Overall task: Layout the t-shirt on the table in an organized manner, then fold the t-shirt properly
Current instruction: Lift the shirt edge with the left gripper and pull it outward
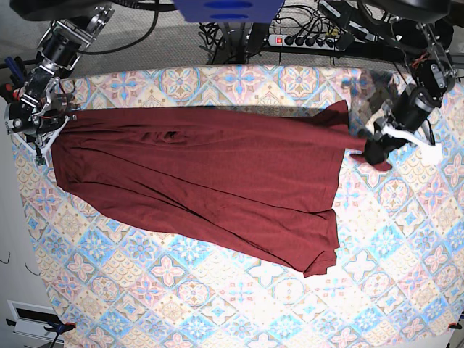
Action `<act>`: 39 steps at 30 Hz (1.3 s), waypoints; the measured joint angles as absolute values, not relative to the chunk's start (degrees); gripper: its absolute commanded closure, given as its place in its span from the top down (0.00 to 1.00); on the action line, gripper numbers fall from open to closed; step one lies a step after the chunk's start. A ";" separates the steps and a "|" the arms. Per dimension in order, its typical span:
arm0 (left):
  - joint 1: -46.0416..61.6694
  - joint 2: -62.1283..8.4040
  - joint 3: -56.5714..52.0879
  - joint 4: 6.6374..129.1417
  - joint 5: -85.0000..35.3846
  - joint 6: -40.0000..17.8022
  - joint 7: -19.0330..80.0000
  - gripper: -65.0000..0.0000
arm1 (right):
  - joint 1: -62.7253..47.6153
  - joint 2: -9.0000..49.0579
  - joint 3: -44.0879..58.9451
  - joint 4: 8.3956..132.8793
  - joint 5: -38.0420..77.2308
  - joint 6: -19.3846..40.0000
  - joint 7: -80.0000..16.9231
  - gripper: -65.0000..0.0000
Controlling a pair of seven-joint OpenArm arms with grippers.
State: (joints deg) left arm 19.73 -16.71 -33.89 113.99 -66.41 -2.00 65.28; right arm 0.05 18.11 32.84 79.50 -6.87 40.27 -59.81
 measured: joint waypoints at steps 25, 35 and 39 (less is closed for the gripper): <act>9.76 -14.90 -19.92 96.51 -63.96 -2.00 65.04 0.00 | 0.10 18.04 32.88 79.50 -7.09 40.27 -59.83 0.16; 17.39 -19.20 -20.05 96.64 -63.16 -1.96 64.97 0.00 | 2.98 18.17 32.88 79.46 -6.87 40.25 -59.55 0.16; 17.96 -19.14 -21.58 96.64 -62.78 -1.93 65.08 0.00 | 2.50 18.09 32.82 79.46 -7.09 40.25 -60.05 0.16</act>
